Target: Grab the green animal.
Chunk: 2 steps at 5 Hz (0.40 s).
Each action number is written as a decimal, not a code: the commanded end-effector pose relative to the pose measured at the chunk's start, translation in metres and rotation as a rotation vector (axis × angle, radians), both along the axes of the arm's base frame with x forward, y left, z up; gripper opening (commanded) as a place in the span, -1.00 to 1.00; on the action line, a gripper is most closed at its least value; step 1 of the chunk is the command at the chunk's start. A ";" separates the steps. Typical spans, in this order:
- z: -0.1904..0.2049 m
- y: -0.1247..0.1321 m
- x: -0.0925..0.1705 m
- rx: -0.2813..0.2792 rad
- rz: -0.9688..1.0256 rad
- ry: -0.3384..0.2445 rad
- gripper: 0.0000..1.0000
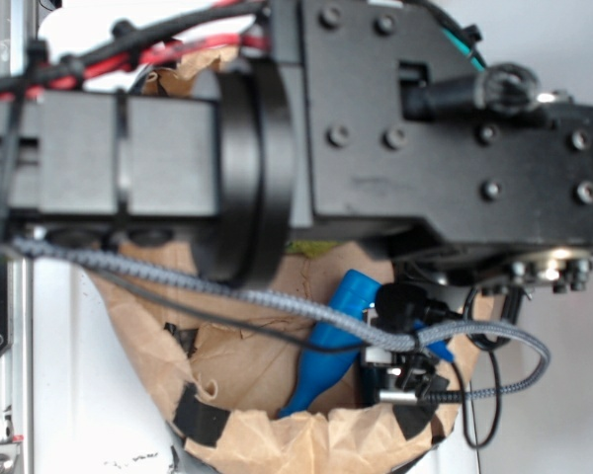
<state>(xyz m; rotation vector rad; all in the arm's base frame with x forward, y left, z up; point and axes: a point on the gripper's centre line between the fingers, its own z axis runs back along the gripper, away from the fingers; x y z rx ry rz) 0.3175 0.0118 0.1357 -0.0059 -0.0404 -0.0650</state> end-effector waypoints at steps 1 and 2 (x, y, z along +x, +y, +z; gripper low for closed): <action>-0.009 0.025 -0.013 0.055 -0.038 -0.061 1.00; -0.009 0.034 -0.030 0.043 -0.082 -0.085 1.00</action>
